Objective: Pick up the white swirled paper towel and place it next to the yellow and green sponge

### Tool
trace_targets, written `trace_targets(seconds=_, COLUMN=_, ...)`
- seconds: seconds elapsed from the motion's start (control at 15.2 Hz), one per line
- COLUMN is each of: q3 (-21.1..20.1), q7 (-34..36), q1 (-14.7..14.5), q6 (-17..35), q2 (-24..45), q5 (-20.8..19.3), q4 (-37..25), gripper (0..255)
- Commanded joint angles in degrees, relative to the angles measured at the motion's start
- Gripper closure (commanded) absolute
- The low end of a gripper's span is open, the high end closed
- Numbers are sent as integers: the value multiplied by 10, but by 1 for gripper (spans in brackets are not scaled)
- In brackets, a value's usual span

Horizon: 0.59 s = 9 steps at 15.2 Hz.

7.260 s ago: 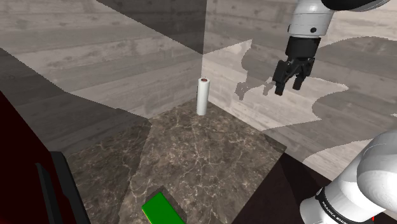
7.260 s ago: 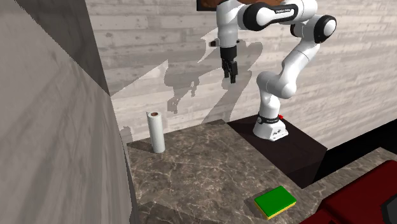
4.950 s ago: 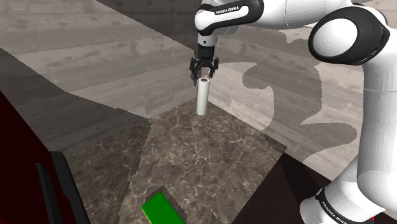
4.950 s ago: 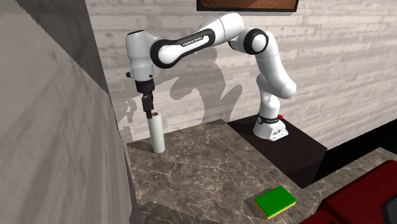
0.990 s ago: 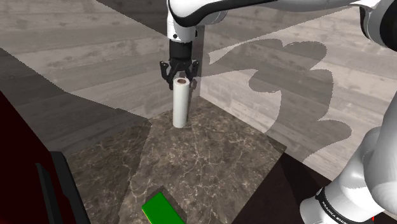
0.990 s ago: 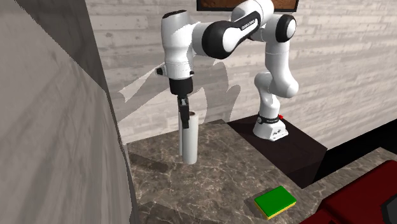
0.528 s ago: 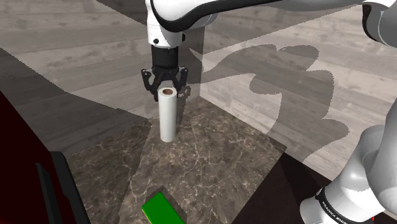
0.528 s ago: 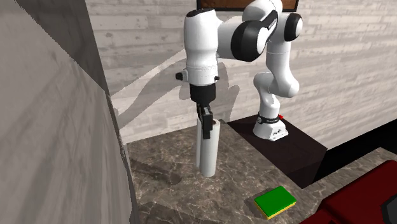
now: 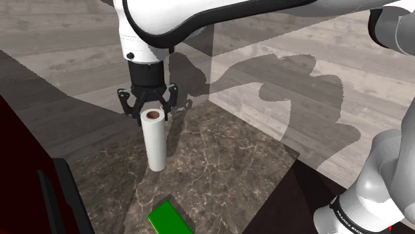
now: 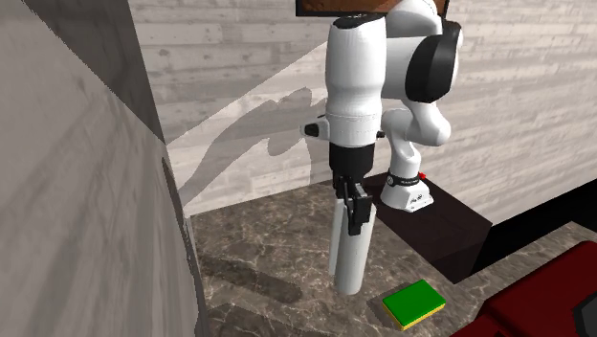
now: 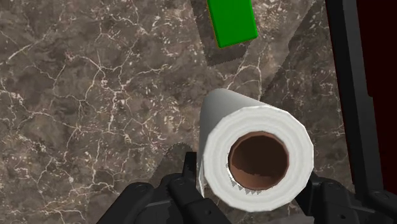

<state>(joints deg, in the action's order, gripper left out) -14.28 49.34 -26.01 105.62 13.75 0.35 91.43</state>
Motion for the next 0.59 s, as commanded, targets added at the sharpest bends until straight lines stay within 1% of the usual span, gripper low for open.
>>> trace_targets(seconds=0.0, q3=-9, q7=27, q1=-17, q6=-4, q2=10, q5=-5, q4=-15, gripper=255)
trace_targets(seconds=0.13, q3=-15, q7=48, q1=-31, q6=-6, q2=20, q5=-10, q4=-28, gripper=255)
trace_targets(seconds=0.53, q3=-14, q7=47, q1=-30, q6=38, q2=25, q5=-11, q4=12, gripper=255)
